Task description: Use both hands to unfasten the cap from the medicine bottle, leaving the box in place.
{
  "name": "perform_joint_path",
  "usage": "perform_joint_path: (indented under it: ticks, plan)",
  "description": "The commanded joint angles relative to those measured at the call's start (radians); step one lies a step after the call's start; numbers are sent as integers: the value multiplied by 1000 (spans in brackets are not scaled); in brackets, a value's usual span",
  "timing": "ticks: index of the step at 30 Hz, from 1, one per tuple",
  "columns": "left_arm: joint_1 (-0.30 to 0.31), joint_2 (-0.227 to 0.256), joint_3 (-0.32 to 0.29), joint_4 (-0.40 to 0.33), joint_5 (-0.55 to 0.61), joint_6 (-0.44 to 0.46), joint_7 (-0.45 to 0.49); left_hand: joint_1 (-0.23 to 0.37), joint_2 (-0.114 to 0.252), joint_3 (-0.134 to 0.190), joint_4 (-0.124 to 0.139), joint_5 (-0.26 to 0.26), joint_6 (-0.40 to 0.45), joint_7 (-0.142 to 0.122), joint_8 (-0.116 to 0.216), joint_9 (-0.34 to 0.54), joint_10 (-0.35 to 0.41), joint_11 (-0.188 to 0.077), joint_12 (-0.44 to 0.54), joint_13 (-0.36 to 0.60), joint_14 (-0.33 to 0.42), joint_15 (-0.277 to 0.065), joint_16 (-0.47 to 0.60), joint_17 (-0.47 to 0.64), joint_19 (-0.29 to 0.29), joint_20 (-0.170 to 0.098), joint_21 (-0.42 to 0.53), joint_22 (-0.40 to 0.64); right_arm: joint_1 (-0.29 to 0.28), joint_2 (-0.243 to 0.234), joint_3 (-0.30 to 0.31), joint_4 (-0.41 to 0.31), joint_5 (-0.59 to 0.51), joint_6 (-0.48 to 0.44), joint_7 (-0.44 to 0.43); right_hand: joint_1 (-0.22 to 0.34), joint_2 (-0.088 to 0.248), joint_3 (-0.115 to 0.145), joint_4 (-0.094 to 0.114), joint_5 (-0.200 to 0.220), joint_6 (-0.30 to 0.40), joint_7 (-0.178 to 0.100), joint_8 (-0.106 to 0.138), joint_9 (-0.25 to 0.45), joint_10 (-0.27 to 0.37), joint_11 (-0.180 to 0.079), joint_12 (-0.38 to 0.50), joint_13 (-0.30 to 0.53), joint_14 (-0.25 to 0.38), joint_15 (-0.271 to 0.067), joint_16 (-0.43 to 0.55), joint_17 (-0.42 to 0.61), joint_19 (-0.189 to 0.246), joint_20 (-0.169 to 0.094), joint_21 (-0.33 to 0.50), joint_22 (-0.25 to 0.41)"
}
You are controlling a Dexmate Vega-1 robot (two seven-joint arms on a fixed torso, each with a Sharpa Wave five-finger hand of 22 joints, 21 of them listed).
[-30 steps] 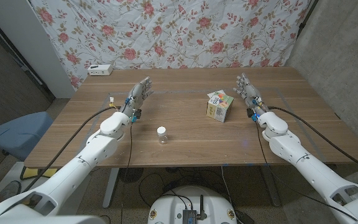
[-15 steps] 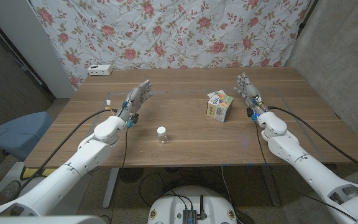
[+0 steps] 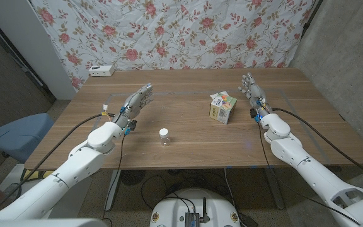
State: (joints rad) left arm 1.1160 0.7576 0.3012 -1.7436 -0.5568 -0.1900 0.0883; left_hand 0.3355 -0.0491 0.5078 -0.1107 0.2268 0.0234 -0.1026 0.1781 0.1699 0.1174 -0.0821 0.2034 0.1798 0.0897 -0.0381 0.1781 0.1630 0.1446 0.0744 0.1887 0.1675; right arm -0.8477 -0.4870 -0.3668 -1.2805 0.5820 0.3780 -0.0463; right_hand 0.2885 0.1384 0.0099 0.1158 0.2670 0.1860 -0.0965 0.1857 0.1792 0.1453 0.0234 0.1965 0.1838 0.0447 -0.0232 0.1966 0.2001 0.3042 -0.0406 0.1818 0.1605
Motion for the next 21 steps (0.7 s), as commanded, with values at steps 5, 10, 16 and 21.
perform_joint_path:
  ticks: [5, 10, 16, 21]
  plan:
    - [143, 77, -65, -128, 43, 3, 57, 82, -25, -4, -46, 21, 17, -52, 14, 4, 44, -12, 11, 2, 42, -37, 7, 3, 15, 5, 1, 3, -28, 2, 8, -26, -14, 17, -36, 4, -2, 4, -2, 4, 8, -2, 7, 3, 11, 5, 5, 6, 11, -2, 6, 0, 5, -29, 8, 6]
    - [189, 90, -86, -158, 58, 1, 75, 113, -38, -7, -58, 28, 21, -69, 15, 4, 56, -9, 12, 2, 50, -38, 7, 3, 18, 8, 1, 3, -33, 1, 10, -33, -19, 20, -45, 4, -2, 4, -2, 3, 8, -3, 7, 3, 11, 1, 5, 6, 11, -1, 6, 0, 5, -29, 8, 6]
    - [245, 88, -110, -194, 98, -9, 121, 193, -79, -19, -73, 53, 14, -94, 13, 5, 66, -6, 9, 3, 53, -29, 2, 4, 6, 23, -4, 2, -40, 0, 12, -43, -25, 18, -58, 3, -1, 5, -2, 3, 8, -3, 6, 3, 12, 6, 5, 6, 12, -2, 5, 0, 6, -28, 8, 6]
    - [297, 70, -124, -217, 132, -25, 164, 280, -108, -32, -74, 82, 16, -105, 15, 6, 91, 0, 11, 3, 72, -32, 5, 4, 2, 34, -3, 3, -44, -7, 10, -54, -29, 9, -61, 3, -1, 5, -3, 3, 9, -3, 6, 3, 15, 4, 5, 6, 13, -1, 5, -1, 7, -28, 8, 6]
